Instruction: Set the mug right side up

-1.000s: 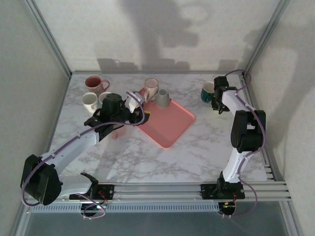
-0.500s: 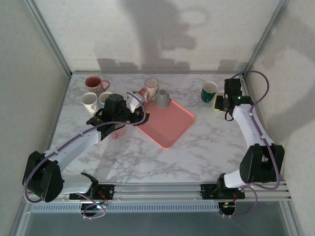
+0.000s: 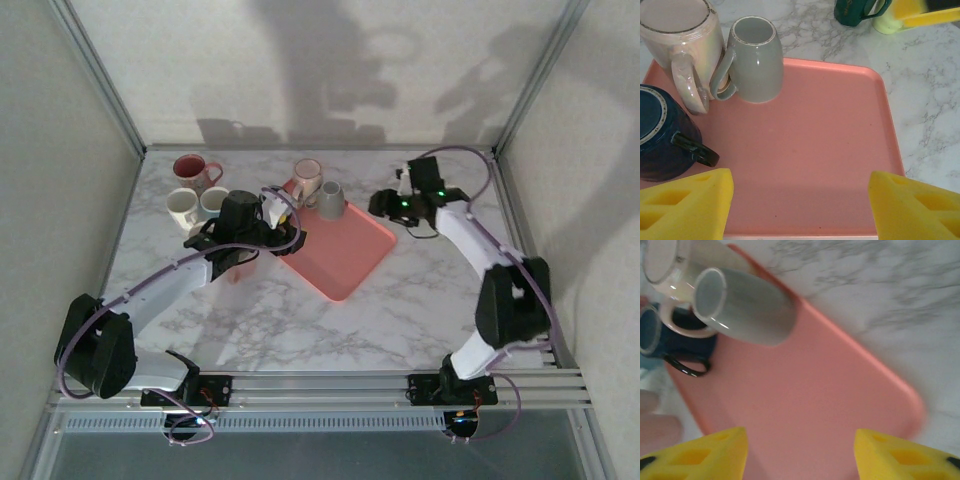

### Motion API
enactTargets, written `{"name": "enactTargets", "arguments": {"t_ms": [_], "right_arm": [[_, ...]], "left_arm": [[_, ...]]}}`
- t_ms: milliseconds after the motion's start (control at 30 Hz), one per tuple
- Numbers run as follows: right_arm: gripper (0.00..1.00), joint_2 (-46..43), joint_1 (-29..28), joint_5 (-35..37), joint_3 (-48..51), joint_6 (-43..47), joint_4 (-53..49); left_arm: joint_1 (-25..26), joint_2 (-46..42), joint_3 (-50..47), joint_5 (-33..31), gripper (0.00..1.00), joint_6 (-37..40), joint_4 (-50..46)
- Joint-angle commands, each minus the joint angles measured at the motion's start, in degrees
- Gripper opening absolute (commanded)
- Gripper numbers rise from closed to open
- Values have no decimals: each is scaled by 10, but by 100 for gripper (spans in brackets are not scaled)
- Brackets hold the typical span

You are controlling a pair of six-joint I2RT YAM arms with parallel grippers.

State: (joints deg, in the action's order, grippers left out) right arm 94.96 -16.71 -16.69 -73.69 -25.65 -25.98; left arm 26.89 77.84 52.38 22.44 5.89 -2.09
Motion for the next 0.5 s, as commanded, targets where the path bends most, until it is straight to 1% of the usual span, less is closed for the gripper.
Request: {"name": "enactTargets", "arguments": {"t_ms": [0, 100, 233, 467], "right_arm": [[64, 69, -25, -35, -55, -101, 46], [66, 130, -42, -30, -109, -134, 48], [68, 187, -53, -16, -156, -183, 54], [70, 245, -61, -10, -214, -236, 69]], "left_arm": [[-5, -7, 15, -7, 71, -12, 1], [-5, -15, 9, -10, 71, -11, 2], [-5, -18, 7, -9, 71, -11, 5], [-6, -12, 5, 2, 71, -21, 12]]}}
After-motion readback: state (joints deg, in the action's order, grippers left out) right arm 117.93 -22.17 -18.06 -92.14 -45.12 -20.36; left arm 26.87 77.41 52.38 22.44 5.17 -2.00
